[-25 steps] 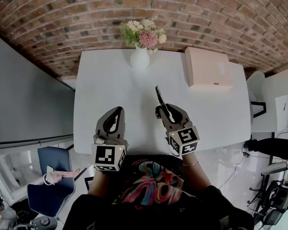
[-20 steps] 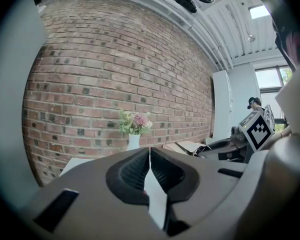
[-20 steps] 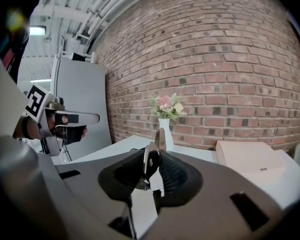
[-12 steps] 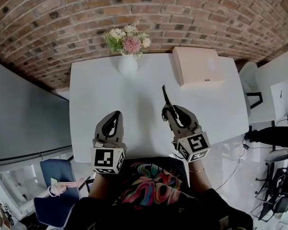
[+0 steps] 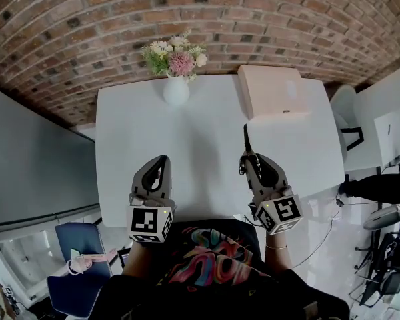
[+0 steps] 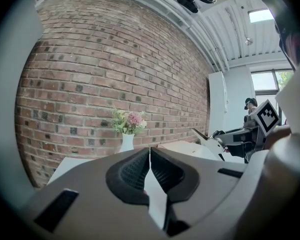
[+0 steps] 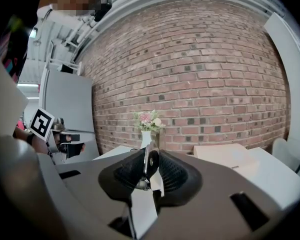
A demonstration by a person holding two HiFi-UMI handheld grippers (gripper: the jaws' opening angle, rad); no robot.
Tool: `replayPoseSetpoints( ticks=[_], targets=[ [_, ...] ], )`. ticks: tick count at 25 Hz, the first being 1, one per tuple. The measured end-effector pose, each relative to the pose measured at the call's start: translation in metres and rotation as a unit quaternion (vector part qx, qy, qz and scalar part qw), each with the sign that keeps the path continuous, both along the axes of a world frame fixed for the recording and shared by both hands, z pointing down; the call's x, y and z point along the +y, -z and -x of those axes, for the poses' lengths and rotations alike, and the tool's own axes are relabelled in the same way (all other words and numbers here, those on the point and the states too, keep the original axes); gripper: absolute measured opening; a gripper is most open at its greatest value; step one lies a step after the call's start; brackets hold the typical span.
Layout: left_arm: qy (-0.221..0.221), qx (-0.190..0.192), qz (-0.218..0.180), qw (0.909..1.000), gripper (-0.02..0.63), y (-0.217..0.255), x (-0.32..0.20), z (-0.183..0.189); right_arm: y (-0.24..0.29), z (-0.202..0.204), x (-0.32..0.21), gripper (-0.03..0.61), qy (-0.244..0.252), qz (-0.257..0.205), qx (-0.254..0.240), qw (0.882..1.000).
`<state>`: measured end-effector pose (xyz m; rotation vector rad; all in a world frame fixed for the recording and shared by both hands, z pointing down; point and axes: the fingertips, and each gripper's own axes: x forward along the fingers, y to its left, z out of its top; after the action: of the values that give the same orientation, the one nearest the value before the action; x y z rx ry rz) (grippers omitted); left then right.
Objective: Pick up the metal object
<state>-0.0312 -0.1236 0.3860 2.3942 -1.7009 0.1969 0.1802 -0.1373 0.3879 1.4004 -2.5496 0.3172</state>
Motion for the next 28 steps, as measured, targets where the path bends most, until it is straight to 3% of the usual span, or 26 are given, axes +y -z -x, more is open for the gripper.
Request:
replayPoseSetpoints(
  ticks=[28],
  targets=[
    [0.016,-0.006,-0.004,0.9999,0.029,0.003,0.008,0.009,0.005,0.008,0.006,0.103,0.025,-0.006,-0.001,1.000]
  ],
)
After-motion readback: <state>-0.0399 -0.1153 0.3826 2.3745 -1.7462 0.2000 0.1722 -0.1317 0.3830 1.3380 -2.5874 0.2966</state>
